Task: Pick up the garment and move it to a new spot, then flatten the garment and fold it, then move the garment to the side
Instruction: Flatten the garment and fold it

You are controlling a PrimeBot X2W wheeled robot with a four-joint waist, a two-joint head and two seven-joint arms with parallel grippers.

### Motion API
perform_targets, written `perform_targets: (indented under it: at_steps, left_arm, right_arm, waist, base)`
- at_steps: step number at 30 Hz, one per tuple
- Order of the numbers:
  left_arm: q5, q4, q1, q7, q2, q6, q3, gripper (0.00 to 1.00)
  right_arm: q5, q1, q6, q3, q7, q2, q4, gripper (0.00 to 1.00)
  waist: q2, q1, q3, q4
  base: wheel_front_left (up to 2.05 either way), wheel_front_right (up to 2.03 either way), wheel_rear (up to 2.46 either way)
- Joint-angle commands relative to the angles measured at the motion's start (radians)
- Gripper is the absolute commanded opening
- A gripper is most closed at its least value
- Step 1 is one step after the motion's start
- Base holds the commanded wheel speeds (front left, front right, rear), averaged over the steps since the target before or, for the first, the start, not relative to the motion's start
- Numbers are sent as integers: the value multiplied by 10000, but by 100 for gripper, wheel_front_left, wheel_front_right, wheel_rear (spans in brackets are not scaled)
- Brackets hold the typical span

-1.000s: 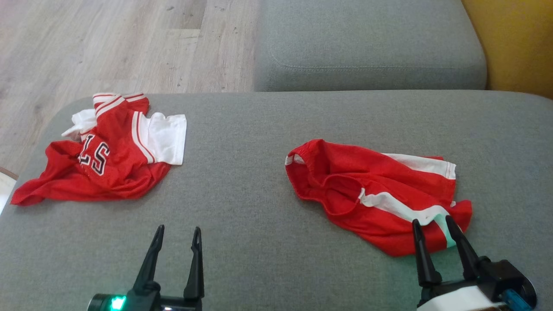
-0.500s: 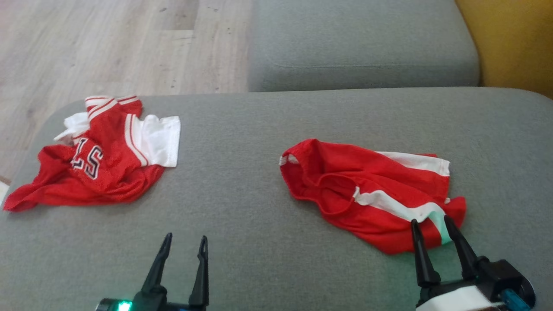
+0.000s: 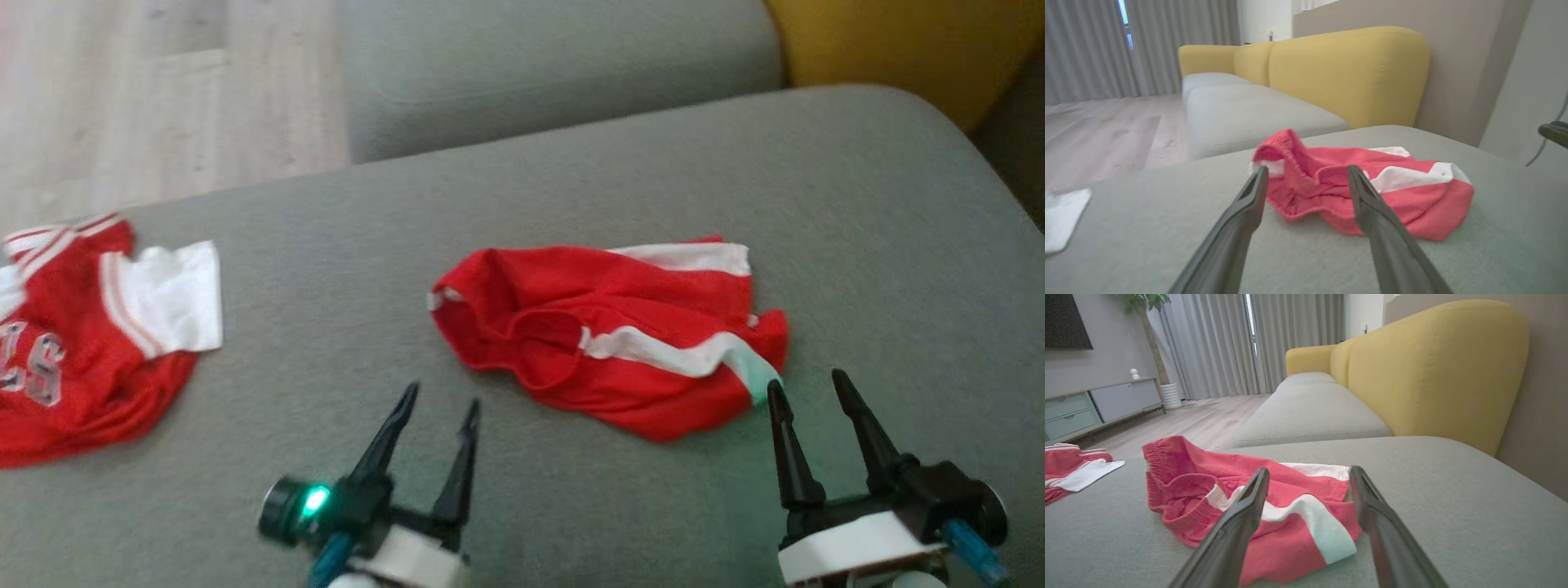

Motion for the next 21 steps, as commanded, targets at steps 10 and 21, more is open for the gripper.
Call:
perform_targets:
  at_steps: [10, 21]
  left_arm:
    - [-1674, 1411, -3566, 1410, -61, 8, -1916, 100]
    - [-3323, 2848, -5252, 3415, -62, 1499, -2918, 100]
  right_arm:
    - [-56, -970, -7, 424, -65, -56, -460, 100]
    - [237, -1213, -7, 642, -65, -56, -394, 100]
  waist:
    - [0, 0, 1417, -1306]
    - [0, 0, 1895, -2168]
  base:
    - [0, 0, 0]
    - [0, 0, 0]
